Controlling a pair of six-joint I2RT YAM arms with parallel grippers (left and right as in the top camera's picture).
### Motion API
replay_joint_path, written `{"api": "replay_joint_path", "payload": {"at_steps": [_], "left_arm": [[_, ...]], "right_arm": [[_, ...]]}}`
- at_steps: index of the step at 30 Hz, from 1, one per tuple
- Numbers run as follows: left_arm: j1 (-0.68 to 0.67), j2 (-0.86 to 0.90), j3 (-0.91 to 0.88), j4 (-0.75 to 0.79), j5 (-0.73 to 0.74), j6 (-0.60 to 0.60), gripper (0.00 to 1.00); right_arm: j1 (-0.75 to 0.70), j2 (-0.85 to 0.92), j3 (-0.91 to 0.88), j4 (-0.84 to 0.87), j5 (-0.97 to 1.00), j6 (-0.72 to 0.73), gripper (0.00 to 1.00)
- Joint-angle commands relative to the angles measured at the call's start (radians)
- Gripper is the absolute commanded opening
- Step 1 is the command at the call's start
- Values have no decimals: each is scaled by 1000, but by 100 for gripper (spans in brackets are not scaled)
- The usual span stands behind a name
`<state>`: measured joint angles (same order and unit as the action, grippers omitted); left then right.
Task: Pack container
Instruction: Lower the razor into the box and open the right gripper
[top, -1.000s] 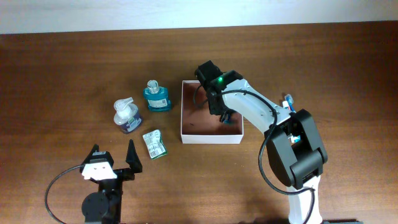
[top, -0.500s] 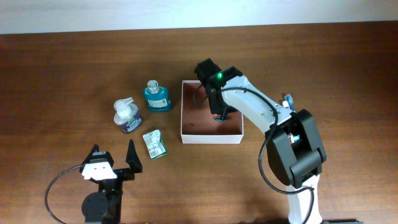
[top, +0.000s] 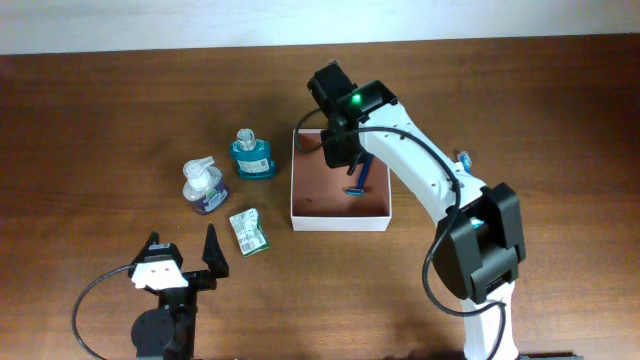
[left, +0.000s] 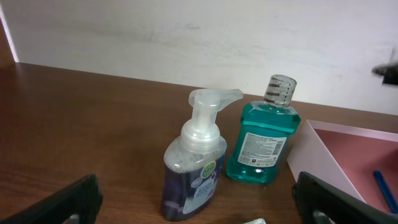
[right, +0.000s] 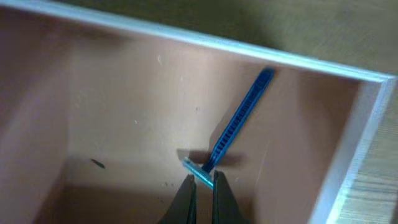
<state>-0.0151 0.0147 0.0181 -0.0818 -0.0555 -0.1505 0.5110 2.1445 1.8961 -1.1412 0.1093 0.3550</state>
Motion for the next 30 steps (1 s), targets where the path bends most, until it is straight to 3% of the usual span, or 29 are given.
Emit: {"api": "replay_joint_path", "payload": {"at_steps": [1, 6, 14, 30], "left_arm": [[5, -8, -9, 2, 8, 9, 99], [5, -8, -9, 2, 8, 9, 99], [5, -8, -9, 2, 8, 9, 99], [5, -8, -9, 2, 8, 9, 100]], "right_arm": [[0, 5, -90, 35, -58, -79, 4], [0, 5, -192, 141, -159, -193, 4], [0, 5, -259, 200, -158, -228, 4], [-1, 5, -283, 191, -51, -300, 5]]}}
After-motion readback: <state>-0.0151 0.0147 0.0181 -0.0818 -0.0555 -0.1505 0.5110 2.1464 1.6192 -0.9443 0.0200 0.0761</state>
